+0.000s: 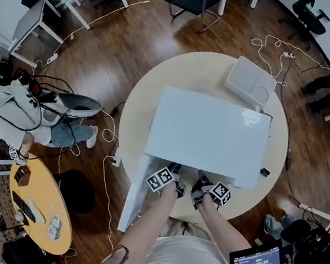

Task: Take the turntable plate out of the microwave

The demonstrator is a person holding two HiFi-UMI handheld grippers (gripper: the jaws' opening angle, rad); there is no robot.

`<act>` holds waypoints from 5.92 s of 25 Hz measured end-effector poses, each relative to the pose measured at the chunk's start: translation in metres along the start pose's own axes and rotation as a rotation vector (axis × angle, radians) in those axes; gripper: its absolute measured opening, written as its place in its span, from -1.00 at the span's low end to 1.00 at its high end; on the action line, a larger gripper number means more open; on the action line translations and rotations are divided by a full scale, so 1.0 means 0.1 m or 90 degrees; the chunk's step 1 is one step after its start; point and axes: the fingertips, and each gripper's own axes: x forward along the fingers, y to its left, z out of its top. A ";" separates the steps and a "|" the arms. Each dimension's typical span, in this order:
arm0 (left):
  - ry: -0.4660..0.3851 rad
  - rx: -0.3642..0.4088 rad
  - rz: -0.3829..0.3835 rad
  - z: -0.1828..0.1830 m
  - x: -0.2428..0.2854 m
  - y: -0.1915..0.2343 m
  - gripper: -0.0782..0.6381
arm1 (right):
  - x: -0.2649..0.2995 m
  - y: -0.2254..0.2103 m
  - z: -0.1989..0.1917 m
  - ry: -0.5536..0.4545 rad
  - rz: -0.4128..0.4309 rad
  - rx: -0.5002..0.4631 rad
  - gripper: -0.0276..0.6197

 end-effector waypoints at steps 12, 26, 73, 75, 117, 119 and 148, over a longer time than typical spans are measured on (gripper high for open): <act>-0.013 -0.042 -0.021 0.05 -0.01 0.07 -0.23 | -0.02 0.05 0.02 0.010 0.021 -0.010 -0.83; -0.013 -0.054 -0.036 0.11 -0.07 0.09 -0.23 | 0.00 0.11 -0.02 0.023 0.030 -0.012 -0.83; -0.011 -0.119 -0.158 -0.14 -0.29 -0.02 -0.60 | -0.37 -0.10 -0.04 0.033 0.044 -0.105 -0.82; -0.015 -0.122 -0.176 -0.13 -0.32 -0.05 -0.62 | -0.34 -0.08 0.04 0.026 0.050 -0.122 -0.81; -0.040 -0.134 -0.348 -0.20 -0.91 -0.38 -0.69 | -0.37 0.22 0.23 0.074 0.139 -0.104 -0.60; -0.039 -0.142 -0.355 -0.21 -0.96 -0.38 -0.69 | -0.40 0.22 0.22 0.088 0.140 -0.114 -0.60; -0.058 -0.117 -0.364 -0.47 -1.71 -0.46 -0.69 | -0.84 0.36 -0.05 0.212 0.143 -0.170 -0.60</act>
